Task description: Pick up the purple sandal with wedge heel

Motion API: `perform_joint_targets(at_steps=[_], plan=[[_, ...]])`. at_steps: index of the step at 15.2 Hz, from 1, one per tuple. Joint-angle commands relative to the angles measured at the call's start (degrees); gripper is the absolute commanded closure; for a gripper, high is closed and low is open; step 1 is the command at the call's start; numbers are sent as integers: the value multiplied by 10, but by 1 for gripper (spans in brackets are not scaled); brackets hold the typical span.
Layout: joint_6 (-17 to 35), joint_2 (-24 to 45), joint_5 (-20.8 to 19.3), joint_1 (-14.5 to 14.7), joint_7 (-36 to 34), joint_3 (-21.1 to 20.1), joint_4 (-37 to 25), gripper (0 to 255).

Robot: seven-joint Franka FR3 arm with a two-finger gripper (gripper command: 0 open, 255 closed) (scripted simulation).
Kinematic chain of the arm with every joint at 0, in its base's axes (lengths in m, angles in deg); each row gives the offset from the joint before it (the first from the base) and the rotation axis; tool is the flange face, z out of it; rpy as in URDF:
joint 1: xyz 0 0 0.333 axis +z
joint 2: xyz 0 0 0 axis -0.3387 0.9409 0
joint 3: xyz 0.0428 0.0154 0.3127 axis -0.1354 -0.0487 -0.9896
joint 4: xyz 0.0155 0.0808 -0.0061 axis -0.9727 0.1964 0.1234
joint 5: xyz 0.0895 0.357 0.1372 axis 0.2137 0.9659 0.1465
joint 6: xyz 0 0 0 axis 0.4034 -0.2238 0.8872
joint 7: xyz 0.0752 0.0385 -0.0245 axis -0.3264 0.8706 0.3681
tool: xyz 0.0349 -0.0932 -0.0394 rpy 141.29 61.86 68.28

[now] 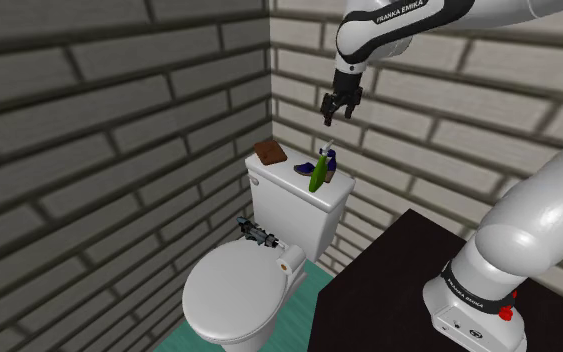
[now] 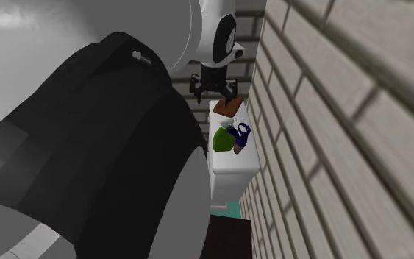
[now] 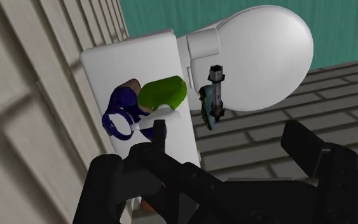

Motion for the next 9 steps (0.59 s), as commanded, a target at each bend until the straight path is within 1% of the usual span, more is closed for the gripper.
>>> perform_joint_targets(at_steps=[1, 9], plan=[[19, 41, 1, -4, 10, 7, -16, 0], [60, 209, 13, -24, 48, 26, -122, 0]])
